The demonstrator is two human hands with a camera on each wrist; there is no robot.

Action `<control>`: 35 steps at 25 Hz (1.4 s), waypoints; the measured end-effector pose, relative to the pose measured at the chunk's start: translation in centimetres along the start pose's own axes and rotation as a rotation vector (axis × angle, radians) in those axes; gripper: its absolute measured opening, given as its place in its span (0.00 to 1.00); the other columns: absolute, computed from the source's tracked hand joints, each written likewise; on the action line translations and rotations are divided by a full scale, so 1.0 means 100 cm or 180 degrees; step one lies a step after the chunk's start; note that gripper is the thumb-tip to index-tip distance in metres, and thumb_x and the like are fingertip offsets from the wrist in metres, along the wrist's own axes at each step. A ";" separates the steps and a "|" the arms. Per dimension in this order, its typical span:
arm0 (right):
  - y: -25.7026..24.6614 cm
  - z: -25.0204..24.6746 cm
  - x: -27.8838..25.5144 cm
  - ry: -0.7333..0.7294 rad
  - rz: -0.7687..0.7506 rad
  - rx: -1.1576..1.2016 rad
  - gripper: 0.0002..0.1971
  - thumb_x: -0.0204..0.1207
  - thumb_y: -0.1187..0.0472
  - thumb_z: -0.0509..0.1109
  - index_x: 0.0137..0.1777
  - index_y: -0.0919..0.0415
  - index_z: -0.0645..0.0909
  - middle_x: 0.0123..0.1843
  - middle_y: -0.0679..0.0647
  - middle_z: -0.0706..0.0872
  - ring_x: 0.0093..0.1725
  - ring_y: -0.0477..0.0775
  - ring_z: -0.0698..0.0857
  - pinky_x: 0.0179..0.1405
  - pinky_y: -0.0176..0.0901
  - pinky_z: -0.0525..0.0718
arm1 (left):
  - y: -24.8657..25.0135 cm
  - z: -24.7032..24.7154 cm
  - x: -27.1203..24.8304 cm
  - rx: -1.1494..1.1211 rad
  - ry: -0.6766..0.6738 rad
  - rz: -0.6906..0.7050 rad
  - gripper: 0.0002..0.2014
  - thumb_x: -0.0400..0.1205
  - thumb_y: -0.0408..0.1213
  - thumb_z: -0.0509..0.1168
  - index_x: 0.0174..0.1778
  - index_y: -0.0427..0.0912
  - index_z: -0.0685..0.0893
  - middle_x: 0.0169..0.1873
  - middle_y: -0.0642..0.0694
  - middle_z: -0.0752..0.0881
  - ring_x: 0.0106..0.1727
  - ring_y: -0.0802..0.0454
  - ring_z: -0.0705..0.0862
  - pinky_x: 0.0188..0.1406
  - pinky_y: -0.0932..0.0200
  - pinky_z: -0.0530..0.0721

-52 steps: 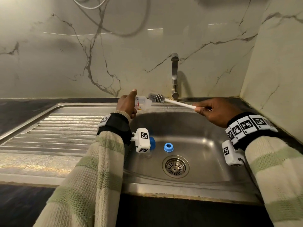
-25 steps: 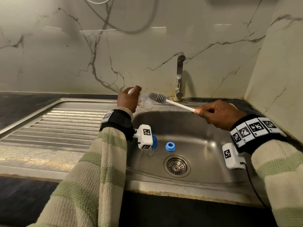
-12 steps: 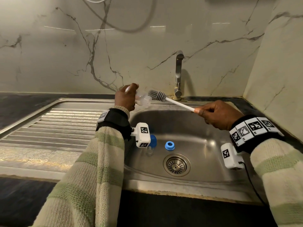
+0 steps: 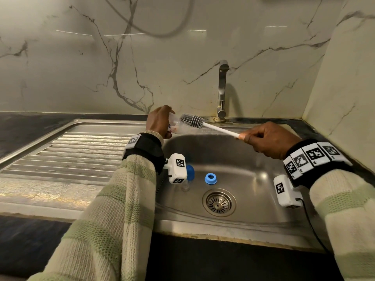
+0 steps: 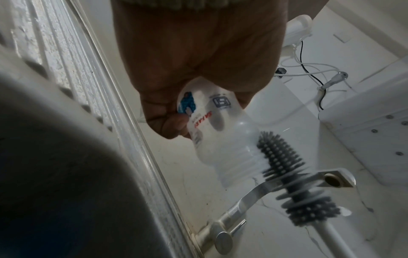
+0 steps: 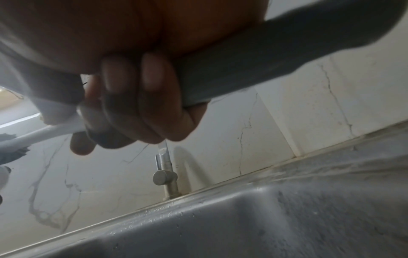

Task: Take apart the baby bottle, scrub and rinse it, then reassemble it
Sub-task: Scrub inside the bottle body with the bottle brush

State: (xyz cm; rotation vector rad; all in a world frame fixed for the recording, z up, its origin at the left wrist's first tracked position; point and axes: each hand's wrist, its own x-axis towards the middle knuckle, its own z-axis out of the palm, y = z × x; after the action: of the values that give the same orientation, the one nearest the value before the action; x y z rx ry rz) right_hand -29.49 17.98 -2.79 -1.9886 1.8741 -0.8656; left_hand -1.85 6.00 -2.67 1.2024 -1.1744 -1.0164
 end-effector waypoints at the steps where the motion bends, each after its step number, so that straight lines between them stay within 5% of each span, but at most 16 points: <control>1: -0.001 -0.001 0.000 0.0020 -0.0022 -0.0057 0.10 0.79 0.42 0.67 0.45 0.44 0.85 0.25 0.48 0.82 0.15 0.36 0.75 0.25 0.33 0.69 | 0.000 0.000 0.001 0.0091 0.0008 0.0078 0.10 0.84 0.43 0.61 0.45 0.44 0.84 0.44 0.40 0.85 0.38 0.44 0.83 0.34 0.55 0.80; 5: -0.003 -0.003 -0.001 -0.0062 -0.0021 0.0015 0.11 0.79 0.43 0.67 0.41 0.45 0.86 0.25 0.50 0.81 0.15 0.38 0.73 0.22 0.33 0.69 | -0.003 0.001 0.005 0.0248 0.0003 0.0213 0.08 0.82 0.42 0.63 0.39 0.46 0.84 0.37 0.42 0.84 0.34 0.43 0.82 0.23 0.63 0.76; 15: -0.002 -0.002 -0.001 -0.0076 0.0074 0.0114 0.09 0.78 0.41 0.68 0.41 0.42 0.86 0.25 0.52 0.82 0.15 0.41 0.72 0.20 0.33 0.71 | -0.006 0.001 0.008 0.0268 0.0011 0.0277 0.07 0.81 0.41 0.64 0.39 0.48 0.85 0.39 0.40 0.86 0.37 0.40 0.85 0.23 0.62 0.78; 21: -0.002 -0.005 -0.003 -0.0091 0.0168 0.0154 0.10 0.78 0.42 0.68 0.42 0.43 0.86 0.25 0.52 0.81 0.16 0.42 0.72 0.17 0.33 0.69 | -0.006 0.000 0.011 0.0234 0.0031 0.0271 0.17 0.82 0.56 0.68 0.49 0.44 0.86 0.41 0.43 0.86 0.36 0.47 0.85 0.24 0.61 0.82; 25: -0.001 -0.004 -0.004 -0.0032 0.0155 0.0147 0.08 0.78 0.42 0.68 0.47 0.41 0.87 0.26 0.53 0.81 0.14 0.40 0.71 0.14 0.31 0.68 | -0.013 0.000 0.013 0.0088 -0.0013 0.0091 0.30 0.77 0.59 0.73 0.64 0.39 0.81 0.52 0.42 0.87 0.48 0.46 0.89 0.32 0.57 0.89; 30: 0.003 -0.002 -0.001 -0.0028 0.0183 0.0217 0.13 0.78 0.41 0.68 0.52 0.45 0.89 0.26 0.53 0.82 0.15 0.43 0.71 0.15 0.32 0.68 | -0.008 0.005 0.012 -0.0151 -0.0122 0.0086 0.09 0.83 0.41 0.66 0.47 0.39 0.87 0.45 0.37 0.88 0.47 0.36 0.88 0.47 0.41 0.89; 35: 0.006 -0.003 -0.002 -0.0138 0.0245 0.0315 0.14 0.77 0.41 0.68 0.55 0.45 0.89 0.25 0.53 0.80 0.17 0.47 0.71 0.17 0.34 0.68 | -0.006 0.006 0.009 -0.0020 -0.0144 0.0249 0.13 0.78 0.45 0.65 0.49 0.40 0.87 0.46 0.36 0.87 0.52 0.32 0.88 0.53 0.31 0.89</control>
State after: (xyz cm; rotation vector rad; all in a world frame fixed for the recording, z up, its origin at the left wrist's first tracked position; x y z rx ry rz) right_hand -30.19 18.15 -2.93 -1.8498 1.8341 -0.8690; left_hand -2.29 5.01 -3.13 1.1250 -1.2432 -0.9923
